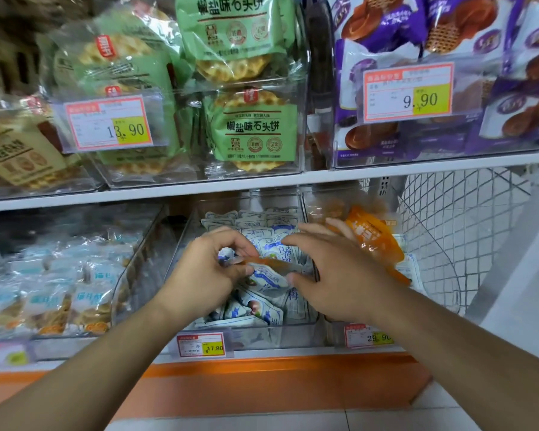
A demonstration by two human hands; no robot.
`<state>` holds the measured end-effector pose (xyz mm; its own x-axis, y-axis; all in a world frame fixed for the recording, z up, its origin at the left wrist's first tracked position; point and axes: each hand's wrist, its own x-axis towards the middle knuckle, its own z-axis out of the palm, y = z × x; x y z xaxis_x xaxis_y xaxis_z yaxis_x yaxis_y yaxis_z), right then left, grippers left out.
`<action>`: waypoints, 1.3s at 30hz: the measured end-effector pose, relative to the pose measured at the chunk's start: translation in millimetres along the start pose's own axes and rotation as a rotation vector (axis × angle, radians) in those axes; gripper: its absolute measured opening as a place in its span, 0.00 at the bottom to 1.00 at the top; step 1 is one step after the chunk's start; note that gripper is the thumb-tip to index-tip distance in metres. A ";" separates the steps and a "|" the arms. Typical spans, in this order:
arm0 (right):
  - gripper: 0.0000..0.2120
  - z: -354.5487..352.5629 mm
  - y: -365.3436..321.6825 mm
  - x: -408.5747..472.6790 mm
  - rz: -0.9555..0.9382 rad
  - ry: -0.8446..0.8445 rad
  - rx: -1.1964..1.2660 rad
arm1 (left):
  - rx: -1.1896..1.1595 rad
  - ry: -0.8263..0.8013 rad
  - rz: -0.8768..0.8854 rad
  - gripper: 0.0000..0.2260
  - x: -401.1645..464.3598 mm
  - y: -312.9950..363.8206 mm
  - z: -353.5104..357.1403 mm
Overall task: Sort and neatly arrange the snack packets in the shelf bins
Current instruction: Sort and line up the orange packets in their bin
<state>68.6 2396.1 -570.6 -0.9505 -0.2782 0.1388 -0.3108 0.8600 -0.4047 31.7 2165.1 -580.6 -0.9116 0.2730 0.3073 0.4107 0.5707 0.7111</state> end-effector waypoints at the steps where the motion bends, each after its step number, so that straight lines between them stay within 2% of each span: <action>1: 0.28 1.7 -3.0 0.9 0.010 0.011 0.035 | -0.004 0.010 0.030 0.14 -2.6 3.0 -0.2; 5: 0.14 15.3 -8.3 8.8 -0.025 0.083 0.114 | -0.076 0.050 0.046 0.15 -12.6 6.3 -0.7; 8: 0.10 23.0 -10.3 10.1 -0.055 0.181 0.098 | -0.117 0.078 0.031 0.16 -18.9 5.6 -0.2; 12: 0.09 17.8 -13.3 6.0 -0.078 0.354 0.215 | -0.053 0.126 -0.064 0.38 -21.5 4.1 3.0; 14: 0.09 11.0 -12.6 -0.2 -0.080 0.431 0.254 | -0.016 0.118 -0.066 0.42 -21.8 2.8 7.3; 19: 0.08 -12.8 2.9 -23.6 0.067 0.593 0.286 | 0.058 0.060 -0.027 0.42 -23.4 3.2 17.4; 22: 0.06 -28.9 20.0 -42.2 0.236 0.633 0.137 | 0.066 0.025 0.005 0.40 -25.8 11.8 26.6; 25: 0.06 -37.0 34.2 -54.9 0.326 0.684 0.011 | 0.126 -0.032 0.073 0.38 -26.9 19.7 37.6; 29: 0.05 -31.2 34.2 -56.5 0.287 0.653 -0.056 | 0.129 -0.119 0.116 0.34 -27.1 27.7 48.7; 33: 0.03 -36.4 32.7 -48.5 0.224 0.796 -0.057 | 0.124 -0.155 0.120 0.34 -26.3 28.3 55.7; 35: 0.03 -33.8 38.1 -47.6 0.238 0.768 -0.069 | 0.120 -0.167 0.122 0.33 -26.1 26.3 58.5; 39: 0.06 -12.9 40.3 -44.4 0.205 0.572 -0.202 | 0.133 -0.198 0.129 0.34 -26.6 25.2 64.2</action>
<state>98.4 2448.6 -581.4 -0.8193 0.1244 0.5597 -0.0629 0.9508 -0.3034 67.5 2222.0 -611.5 -0.8356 0.4886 0.2512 0.5339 0.6142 0.5811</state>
